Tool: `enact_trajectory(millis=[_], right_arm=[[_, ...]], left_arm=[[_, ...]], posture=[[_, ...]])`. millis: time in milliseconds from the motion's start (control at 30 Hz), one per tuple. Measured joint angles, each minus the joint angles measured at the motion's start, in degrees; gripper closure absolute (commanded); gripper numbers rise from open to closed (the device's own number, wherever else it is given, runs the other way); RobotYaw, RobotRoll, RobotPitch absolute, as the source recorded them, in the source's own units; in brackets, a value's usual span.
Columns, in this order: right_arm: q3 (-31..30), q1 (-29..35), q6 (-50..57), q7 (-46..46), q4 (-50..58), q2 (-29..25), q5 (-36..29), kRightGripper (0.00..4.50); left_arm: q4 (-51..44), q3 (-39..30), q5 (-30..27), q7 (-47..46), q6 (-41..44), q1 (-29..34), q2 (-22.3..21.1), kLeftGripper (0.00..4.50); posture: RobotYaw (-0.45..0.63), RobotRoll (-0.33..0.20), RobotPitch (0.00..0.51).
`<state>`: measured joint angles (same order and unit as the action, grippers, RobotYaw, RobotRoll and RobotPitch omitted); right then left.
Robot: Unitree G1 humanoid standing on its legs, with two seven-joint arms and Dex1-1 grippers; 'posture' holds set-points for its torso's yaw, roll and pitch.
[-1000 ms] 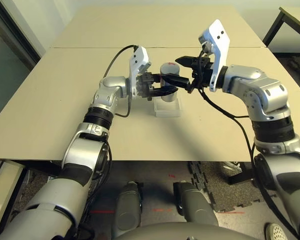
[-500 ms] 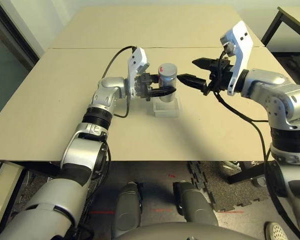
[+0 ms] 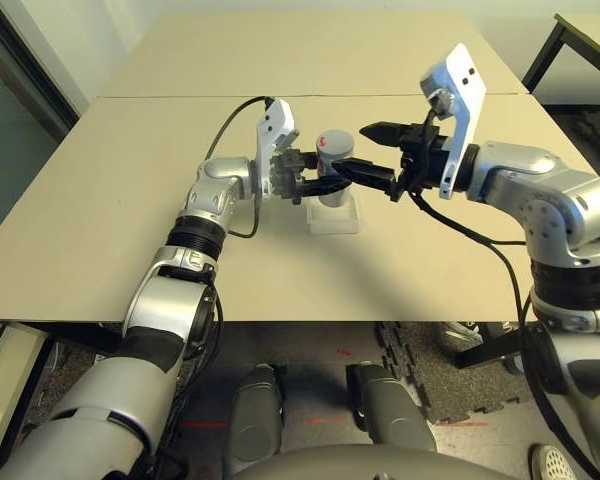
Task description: Pour the medicine from the bottle into the box.
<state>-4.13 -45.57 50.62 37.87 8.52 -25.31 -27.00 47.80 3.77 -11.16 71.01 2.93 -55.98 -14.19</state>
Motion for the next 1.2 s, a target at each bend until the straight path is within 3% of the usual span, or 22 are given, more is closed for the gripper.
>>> enact_trajectory(millis=[567,1200], right_arm=[[-2.06,-4.01,-7.86,1.61,-10.26,3.39,5.75,0.00],[3.27,2.42,-0.68,0.77,0.86,-3.04,1.91,0.00]], left_arm=[[-0.20,0.06,0.01,-0.06,0.04,-0.62,0.40,2.07],[0.38,0.11,0.05,-0.11,0.15,-1.42,0.41,2.07]], posture=[[-0.22,0.000,0.100],[-0.26,0.000,0.100]])
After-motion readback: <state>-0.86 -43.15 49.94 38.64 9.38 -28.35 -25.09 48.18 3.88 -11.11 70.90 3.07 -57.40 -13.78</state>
